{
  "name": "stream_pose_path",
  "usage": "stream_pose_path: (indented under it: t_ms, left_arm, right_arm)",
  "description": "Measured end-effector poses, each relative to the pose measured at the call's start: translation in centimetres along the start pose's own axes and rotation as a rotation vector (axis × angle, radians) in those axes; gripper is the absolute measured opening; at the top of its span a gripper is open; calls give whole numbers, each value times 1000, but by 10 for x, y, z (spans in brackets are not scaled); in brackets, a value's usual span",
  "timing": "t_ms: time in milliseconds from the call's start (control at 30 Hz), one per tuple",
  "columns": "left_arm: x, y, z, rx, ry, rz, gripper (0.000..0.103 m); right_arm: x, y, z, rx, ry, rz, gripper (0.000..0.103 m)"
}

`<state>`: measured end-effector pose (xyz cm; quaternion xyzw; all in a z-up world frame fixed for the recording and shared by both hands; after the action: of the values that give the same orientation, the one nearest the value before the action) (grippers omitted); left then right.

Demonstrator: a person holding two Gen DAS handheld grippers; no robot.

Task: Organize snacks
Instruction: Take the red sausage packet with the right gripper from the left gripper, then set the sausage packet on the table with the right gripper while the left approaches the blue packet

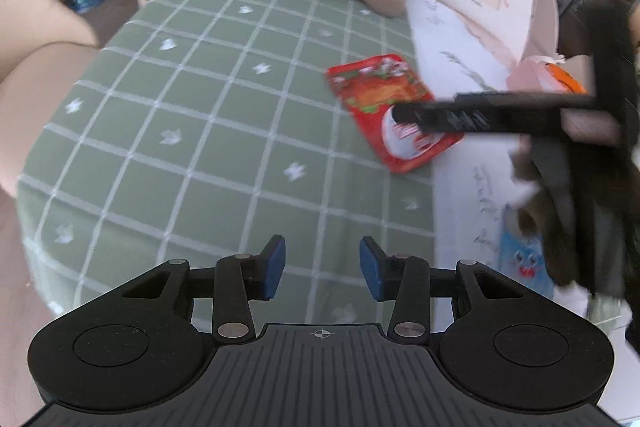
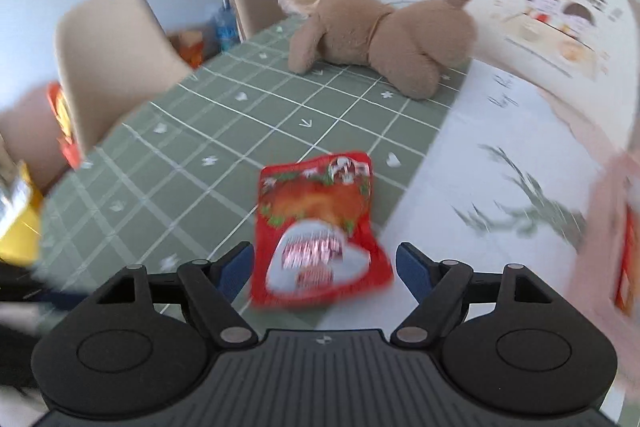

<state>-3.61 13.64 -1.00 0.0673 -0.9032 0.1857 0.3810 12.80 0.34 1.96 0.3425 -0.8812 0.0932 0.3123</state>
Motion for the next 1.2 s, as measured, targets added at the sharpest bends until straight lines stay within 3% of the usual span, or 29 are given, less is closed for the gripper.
stream_pose_path:
  t_ms: [133, 200, 267, 333, 367, 400, 500, 733, 867, 1067, 1133, 1200]
  left_arm:
    - [9, 15, 12, 57, 9, -21, 45]
    - [10, 16, 16, 71, 12, -22, 45]
    - [8, 12, 18, 72, 20, -17, 45]
    - [4, 4, 20, 57, 33, -4, 45]
    - [1, -3, 20, 44, 41, 8, 45]
    - [-3, -11, 20, 29, 48, 23, 45]
    - [-12, -44, 17, -31, 59, 81, 45]
    - [-24, -146, 20, -238, 80, 247, 45]
    - [-31, -197, 35, -363, 110, 321, 45]
    - [-33, -246, 65, -542, 157, 390, 45]
    - [-35, -250, 71, -560, 176, 397, 45]
    - [-40, -252, 73, -570, 184, 394, 45]
  right_arm:
    - [-37, 9, 7, 23, 75, 5, 83]
    - [-45, 13, 12, 12, 96, -41, 91]
    - [-43, 16, 13, 30, 95, -42, 88]
    - [-33, 13, 13, 33, 105, -65, 73]
    - [-24, 8, 12, 17, 106, -67, 54]
    - [-15, 3, 11, -4, 115, -79, 44]
    - [12, -19, 22, -18, 125, -59, 36]
    - [91, -101, 70, -55, 103, 127, 33]
    - [138, -133, 96, -100, 74, 194, 24]
    - [178, -170, 146, -211, 89, 316, 24]
    - [191, -175, 159, -279, 93, 313, 27]
    - [205, -169, 168, -331, 98, 271, 41]
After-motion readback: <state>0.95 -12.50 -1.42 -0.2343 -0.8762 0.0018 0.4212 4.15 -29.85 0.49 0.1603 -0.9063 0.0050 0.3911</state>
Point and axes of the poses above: each gripper's, at about its wrist camera, not at the fingertips, and x roughly against the way its jaws point, y to its left, z to its underside, the point moved 7 cm from there along -x, roughly the way its jaws point, and after that the axes turned 13 degrees about -y, right-handed, at the moved point
